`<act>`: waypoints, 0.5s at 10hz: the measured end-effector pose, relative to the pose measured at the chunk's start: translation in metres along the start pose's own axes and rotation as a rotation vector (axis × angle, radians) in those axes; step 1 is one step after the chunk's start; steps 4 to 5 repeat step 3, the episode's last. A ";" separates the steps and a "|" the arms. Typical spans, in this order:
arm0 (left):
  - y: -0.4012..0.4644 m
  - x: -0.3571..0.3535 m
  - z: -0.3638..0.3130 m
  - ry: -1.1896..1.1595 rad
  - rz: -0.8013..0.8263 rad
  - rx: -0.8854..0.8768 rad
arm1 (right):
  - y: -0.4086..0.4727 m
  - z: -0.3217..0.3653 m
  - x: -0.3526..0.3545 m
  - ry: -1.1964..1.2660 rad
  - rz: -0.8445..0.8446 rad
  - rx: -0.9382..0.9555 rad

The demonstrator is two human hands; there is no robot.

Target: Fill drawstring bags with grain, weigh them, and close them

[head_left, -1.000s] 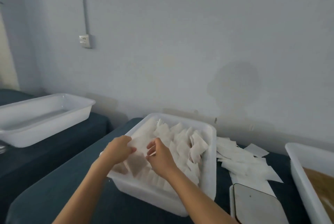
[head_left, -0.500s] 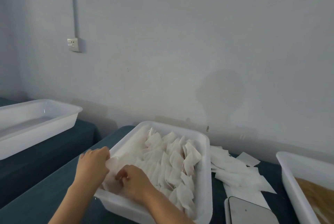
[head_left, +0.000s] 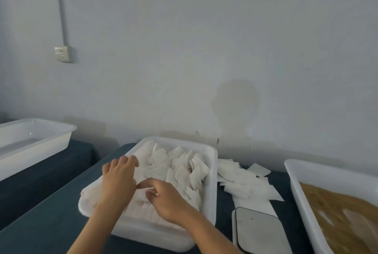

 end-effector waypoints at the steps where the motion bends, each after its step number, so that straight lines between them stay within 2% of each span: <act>1: -0.010 0.009 -0.046 -0.243 -0.036 -0.099 | -0.028 -0.013 0.050 0.111 -0.150 -0.035; 2: -0.036 0.017 -0.094 -0.417 -0.038 -0.175 | -0.072 -0.038 0.101 0.165 -0.308 -0.095; 3: -0.076 0.015 -0.137 -0.582 0.183 -0.198 | -0.121 -0.067 0.126 0.131 -0.470 -0.153; 5: -0.076 0.015 -0.137 -0.582 0.183 -0.198 | -0.121 -0.067 0.126 0.131 -0.470 -0.153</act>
Point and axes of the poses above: each hand's wrist, its own y-axis towards the middle knuckle, its own x-axis out of the back of the hand, z = x × y, the point moved 1 cm from there along y, towards the middle knuckle, and after that the axes turned 13 degrees about -z, right-handed, at the moved point
